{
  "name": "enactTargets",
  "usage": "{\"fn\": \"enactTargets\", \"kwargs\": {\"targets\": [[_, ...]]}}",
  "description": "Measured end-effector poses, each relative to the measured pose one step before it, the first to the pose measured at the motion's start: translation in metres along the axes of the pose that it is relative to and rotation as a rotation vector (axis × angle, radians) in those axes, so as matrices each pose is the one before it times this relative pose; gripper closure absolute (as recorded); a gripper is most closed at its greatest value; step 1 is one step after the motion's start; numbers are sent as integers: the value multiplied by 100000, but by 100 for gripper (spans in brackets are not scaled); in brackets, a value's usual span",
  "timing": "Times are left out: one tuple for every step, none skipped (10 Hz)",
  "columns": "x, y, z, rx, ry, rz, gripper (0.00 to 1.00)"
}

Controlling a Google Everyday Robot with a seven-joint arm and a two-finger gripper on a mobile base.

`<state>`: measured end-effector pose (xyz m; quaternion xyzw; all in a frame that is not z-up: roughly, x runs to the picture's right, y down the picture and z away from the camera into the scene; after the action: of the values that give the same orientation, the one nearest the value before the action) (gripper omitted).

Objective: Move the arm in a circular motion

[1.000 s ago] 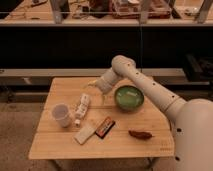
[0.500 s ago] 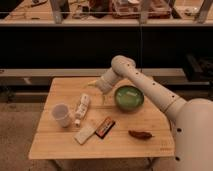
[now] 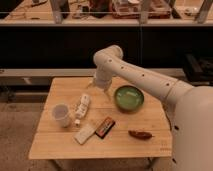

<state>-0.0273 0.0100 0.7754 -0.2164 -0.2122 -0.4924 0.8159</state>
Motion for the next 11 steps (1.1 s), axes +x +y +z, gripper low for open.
{"fn": "enactTargets", "kwargs": {"targets": [[-948, -59, -1438, -5624, 3553, -3491, 20], [-605, -376, -602, -1545, 784, -1777, 20], [-14, 54, -105, -492, 332, -176, 20], [248, 408, 51, -552, 403, 457, 20], [-74, -74, 31, -145, -153, -175, 20], [29, -189, 165, -81, -19, -175, 20], [715, -5, 236, -890, 785, 534, 20], [1784, -197, 375, -2797, 2727, 408, 20], [1869, -561, 55, -2318, 2999, 188, 20], [1848, -420, -88, -1888, 2741, 596, 20], [3365, -234, -658, -1956, 4535, 2388, 20]]}}
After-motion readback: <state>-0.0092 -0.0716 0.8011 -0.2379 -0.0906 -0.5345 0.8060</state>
